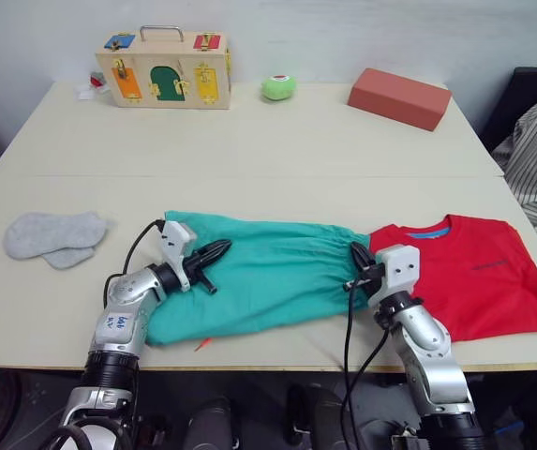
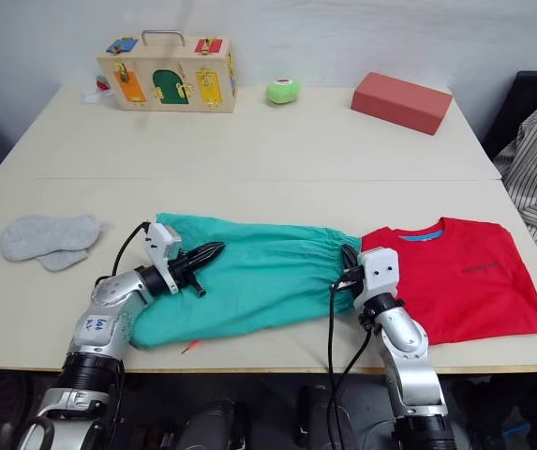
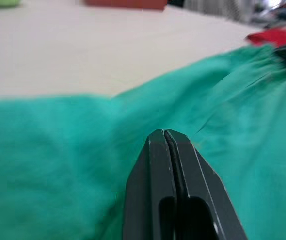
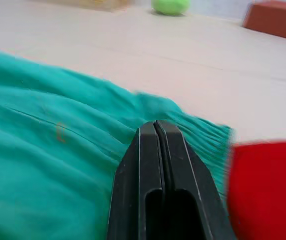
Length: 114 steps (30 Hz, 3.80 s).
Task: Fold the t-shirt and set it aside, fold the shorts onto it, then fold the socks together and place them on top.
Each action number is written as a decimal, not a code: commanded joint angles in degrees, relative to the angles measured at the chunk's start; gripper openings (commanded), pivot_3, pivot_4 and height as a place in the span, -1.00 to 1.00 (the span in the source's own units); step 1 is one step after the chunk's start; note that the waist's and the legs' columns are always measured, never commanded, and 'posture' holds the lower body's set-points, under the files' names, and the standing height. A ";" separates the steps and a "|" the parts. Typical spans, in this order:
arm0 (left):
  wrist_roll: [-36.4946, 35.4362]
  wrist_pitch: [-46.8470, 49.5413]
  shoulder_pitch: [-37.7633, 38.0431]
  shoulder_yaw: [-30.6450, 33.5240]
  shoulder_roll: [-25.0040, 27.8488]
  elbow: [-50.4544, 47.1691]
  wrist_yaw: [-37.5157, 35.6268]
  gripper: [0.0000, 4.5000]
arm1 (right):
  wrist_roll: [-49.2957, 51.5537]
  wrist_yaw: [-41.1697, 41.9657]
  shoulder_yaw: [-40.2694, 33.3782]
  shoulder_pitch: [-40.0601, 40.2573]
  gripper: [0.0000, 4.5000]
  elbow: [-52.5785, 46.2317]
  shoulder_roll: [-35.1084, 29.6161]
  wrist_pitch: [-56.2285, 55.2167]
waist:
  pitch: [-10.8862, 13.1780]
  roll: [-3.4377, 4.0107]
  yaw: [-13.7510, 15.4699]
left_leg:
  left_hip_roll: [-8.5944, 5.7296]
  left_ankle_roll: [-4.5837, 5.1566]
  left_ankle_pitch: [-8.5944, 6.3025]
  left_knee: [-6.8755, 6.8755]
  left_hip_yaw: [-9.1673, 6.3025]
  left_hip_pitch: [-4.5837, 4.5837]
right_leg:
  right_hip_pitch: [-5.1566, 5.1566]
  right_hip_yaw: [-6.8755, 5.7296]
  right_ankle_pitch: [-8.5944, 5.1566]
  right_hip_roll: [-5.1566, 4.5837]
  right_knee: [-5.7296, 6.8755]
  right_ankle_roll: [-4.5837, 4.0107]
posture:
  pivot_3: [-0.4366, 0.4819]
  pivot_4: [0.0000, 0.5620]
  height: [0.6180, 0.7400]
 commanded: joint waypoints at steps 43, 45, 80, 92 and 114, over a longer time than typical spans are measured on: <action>6.33 -12.43 -9.33 -6.08 1.03 16.30 -18.54 -1.00 | 62.34 -42.94 -10.17 11.96 0.89 -16.45 1.60 35.13 | -0.14 -0.30 -0.03 | 0.00 0.62 -0.20 0.01 -0.17 -0.36 | 0.03 -0.09 0.20 0.04 -0.58 0.30 | -0.05 -0.47 1.00; 6.80 -12.99 -9.22 -6.22 1.05 17.32 -18.80 -1.00 | 59.45 -41.49 -9.64 9.67 0.68 -13.91 1.91 34.98 | -0.15 -0.31 -0.45 | 0.00 0.62 -0.19 0.01 -0.17 -0.36 | 0.04 -0.10 0.21 0.04 -0.58 0.29 | -0.05 -0.47 1.00; 7.65 -2.54 -3.13 -4.48 0.43 6.17 -5.75 -1.00 | 6.18 -8.90 4.84 -2.41 -0.98 -24.24 -11.52 16.38 | 0.05 0.01 -0.44 | -0.11 0.42 -0.14 -0.04 -0.07 -0.43 | -0.03 -0.07 0.26 -0.07 -0.77 0.47 | -0.05 -0.47 1.00; 7.27 0.72 1.15 -3.02 3.90 2.87 -4.08 -1.00 | -0.18 -2.81 16.79 -7.05 -0.98 -17.48 -7.25 21.84 | 0.04 0.01 -0.83 | -0.09 0.44 -0.19 -0.04 -0.02 -0.39 | 0.00 -0.06 0.28 -0.08 -0.82 0.45 | -0.05 -0.47 1.00; -11.47 15.53 4.98 8.03 17.09 -8.68 -17.25 -1.00 | 33.98 35.29 -0.44 -11.54 0.25 -17.02 -21.47 39.66 | 0.10 0.06 -0.56 | -0.02 0.80 -0.45 -0.04 -0.17 -0.55 | -0.04 -0.25 0.29 -0.09 -0.99 0.40 | -0.05 -0.47 1.00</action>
